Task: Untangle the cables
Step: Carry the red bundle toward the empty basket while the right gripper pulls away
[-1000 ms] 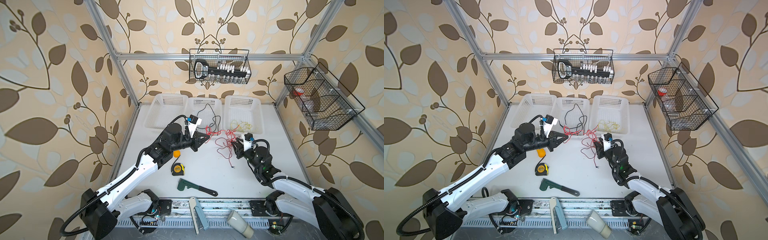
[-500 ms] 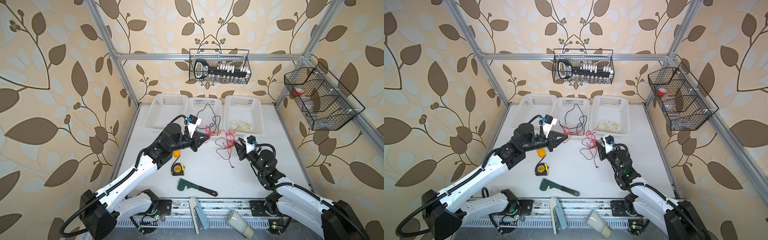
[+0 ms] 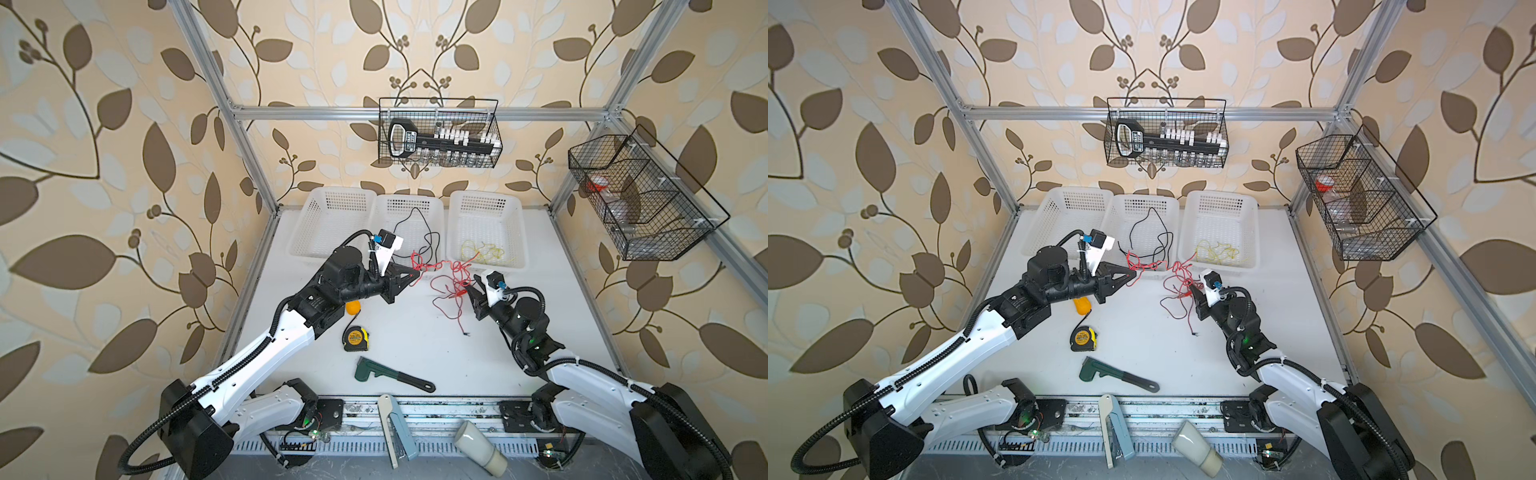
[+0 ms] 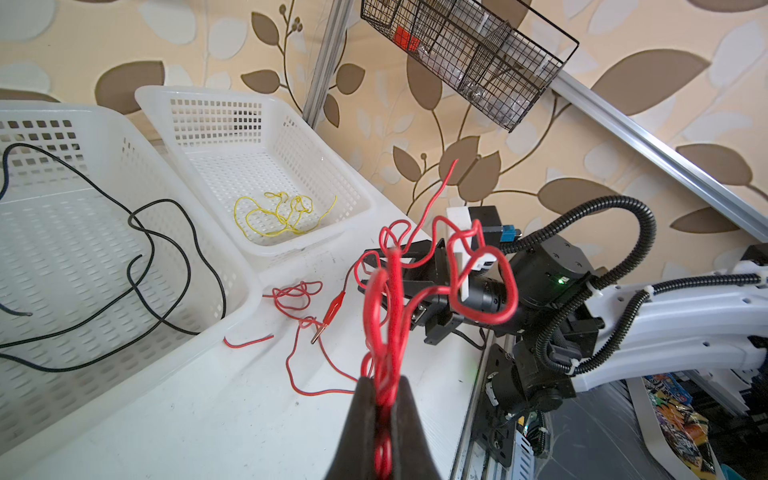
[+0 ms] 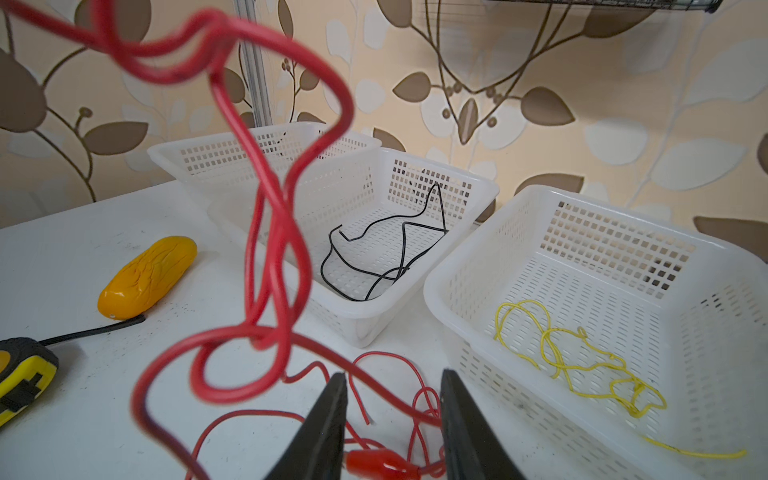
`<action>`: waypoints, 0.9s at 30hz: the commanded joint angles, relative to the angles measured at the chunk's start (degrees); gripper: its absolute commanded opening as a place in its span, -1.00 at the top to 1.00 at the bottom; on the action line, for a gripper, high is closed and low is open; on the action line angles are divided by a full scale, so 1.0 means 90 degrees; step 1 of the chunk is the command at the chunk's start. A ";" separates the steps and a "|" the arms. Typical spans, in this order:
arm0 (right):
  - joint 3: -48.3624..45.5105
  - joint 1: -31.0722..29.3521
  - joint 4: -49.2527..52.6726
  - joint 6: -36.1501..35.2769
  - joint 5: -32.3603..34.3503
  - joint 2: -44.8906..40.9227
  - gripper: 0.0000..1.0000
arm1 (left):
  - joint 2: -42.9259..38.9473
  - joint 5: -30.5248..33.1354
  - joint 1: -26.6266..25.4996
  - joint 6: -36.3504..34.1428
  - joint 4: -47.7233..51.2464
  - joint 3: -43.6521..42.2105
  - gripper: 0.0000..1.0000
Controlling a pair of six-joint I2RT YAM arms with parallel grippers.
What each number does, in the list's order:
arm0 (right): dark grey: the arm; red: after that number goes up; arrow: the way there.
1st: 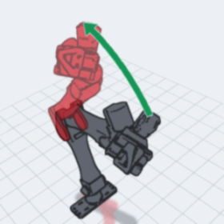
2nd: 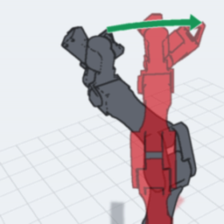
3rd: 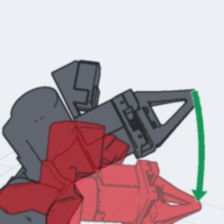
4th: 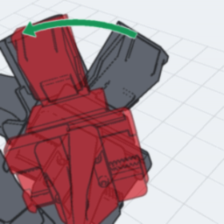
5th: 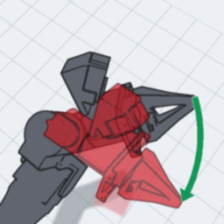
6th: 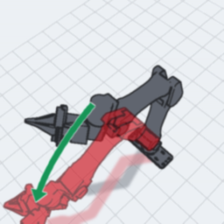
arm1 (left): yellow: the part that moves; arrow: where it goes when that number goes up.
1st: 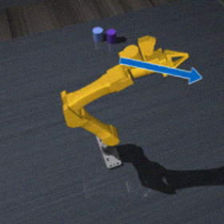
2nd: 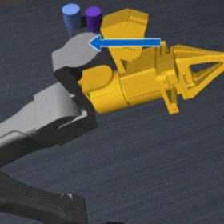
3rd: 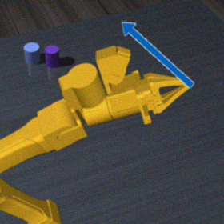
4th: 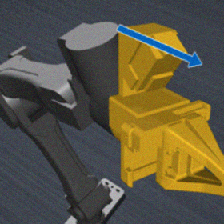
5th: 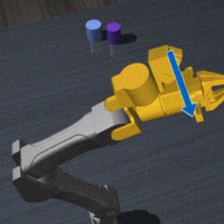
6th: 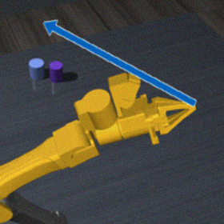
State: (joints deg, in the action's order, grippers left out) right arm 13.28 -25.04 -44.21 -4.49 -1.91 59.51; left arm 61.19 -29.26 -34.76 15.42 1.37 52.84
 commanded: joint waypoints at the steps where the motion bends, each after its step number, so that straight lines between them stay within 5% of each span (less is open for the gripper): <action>1: 0.0244 0.0008 -0.0394 -0.0298 -0.0029 0.0195 0.23 | -0.0109 -0.0303 0.0066 0.0016 -0.0415 0.0136 1.00; 8: 0.0273 0.0008 -0.0907 -0.0365 -0.0020 0.0382 0.29 | -0.0097 -0.0295 0.0069 -0.0042 -0.0303 0.0137 1.00; 13: 0.0292 0.0008 -0.0966 -0.0375 0.0093 0.0261 0.80 | -0.0089 0.0099 0.0067 -0.0053 -0.0168 0.0078 1.00; 16: 0.0296 0.0008 -0.0864 -0.0343 0.0384 0.0096 1.00 | -0.0152 0.0569 0.0071 -0.0014 -0.0141 -0.0019 1.00; 27: 0.0548 0.0018 0.0803 0.0249 0.2331 -0.0755 1.00 | -0.0624 0.3191 0.0076 0.0199 0.0265 -0.0247 1.00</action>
State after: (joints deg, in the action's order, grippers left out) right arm 16.25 -25.06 -42.65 -4.01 11.33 54.52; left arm 58.19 -10.17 -34.79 15.79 3.68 51.55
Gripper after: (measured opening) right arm 0.049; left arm 0.065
